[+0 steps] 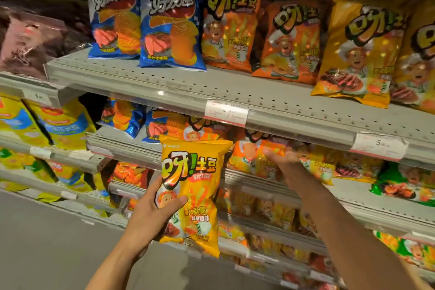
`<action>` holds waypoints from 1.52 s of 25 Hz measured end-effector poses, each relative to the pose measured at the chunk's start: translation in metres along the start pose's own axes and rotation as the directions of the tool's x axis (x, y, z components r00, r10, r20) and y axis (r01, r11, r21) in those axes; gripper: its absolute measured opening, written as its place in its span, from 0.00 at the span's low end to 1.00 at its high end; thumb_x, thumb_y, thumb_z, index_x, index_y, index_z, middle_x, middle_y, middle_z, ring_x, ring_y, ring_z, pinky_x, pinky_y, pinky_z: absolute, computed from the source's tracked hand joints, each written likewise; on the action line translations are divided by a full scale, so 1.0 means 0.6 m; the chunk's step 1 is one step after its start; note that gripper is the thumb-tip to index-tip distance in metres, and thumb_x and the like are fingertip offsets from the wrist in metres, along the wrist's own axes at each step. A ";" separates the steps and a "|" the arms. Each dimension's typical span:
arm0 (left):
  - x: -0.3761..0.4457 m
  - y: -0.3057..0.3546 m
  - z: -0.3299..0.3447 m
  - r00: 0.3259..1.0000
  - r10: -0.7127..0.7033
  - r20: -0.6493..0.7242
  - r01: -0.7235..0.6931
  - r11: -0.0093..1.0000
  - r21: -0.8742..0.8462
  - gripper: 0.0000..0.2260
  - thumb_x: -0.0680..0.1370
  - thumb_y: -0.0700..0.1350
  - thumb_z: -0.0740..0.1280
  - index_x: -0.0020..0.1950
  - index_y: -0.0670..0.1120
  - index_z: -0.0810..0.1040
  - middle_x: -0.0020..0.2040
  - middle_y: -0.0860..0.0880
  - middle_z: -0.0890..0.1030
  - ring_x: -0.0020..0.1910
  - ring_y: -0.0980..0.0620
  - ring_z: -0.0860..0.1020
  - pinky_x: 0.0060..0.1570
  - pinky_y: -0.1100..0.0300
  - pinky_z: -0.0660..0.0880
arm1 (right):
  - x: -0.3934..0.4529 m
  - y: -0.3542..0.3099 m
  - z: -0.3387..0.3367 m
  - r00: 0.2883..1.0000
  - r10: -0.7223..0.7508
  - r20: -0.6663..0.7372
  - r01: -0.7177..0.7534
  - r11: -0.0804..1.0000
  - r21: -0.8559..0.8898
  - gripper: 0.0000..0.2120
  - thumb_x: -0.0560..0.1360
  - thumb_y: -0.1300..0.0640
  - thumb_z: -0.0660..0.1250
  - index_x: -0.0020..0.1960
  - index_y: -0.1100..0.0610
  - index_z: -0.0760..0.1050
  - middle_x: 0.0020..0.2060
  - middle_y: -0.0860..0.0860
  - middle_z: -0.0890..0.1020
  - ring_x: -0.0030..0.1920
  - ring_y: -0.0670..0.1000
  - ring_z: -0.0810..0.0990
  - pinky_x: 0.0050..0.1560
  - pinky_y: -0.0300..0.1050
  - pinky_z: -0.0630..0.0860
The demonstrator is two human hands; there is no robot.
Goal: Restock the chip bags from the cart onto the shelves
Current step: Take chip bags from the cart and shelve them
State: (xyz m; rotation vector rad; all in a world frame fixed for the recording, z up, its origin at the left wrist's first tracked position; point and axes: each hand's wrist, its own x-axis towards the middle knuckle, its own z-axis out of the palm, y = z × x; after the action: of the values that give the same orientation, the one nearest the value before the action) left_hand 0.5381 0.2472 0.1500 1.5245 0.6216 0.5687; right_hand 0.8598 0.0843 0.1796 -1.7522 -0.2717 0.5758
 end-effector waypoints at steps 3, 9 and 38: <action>0.011 0.005 -0.004 0.996 0.052 0.078 -0.055 0.998 0.032 0.28 0.68 0.62 0.78 0.64 0.75 0.72 0.60 0.70 0.80 0.57 0.71 0.78 0.35 0.74 0.77 | -0.009 -0.005 0.009 0.996 0.038 -0.085 -0.048 0.991 -0.121 0.19 0.73 0.46 0.75 0.57 0.53 0.71 0.47 0.55 0.78 0.40 0.55 0.79 0.28 0.42 0.72; 0.045 0.002 0.063 0.962 0.048 0.269 -0.025 0.996 -0.087 0.23 0.77 0.44 0.74 0.66 0.67 0.76 0.59 0.60 0.84 0.56 0.58 0.84 0.45 0.59 0.83 | -0.075 -0.002 0.022 0.881 -0.324 -0.346 0.081 0.823 -0.563 0.22 0.75 0.53 0.72 0.63 0.64 0.73 0.55 0.60 0.78 0.56 0.60 0.77 0.58 0.51 0.76; 0.131 0.059 0.521 0.969 0.107 0.222 -0.150 0.970 0.189 0.31 0.75 0.62 0.72 0.75 0.59 0.66 0.68 0.57 0.77 0.68 0.53 0.76 0.67 0.45 0.74 | -0.033 0.079 -0.335 0.956 -0.037 0.291 0.160 0.898 -0.409 0.32 0.74 0.46 0.73 0.74 0.50 0.65 0.65 0.48 0.78 0.64 0.51 0.78 0.66 0.52 0.74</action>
State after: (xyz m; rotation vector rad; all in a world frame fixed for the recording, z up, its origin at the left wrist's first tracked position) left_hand 0.8111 0.0734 0.1698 1.8025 0.4281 0.4432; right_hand 0.9406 -0.1065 0.1722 -2.0643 -0.7292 0.7268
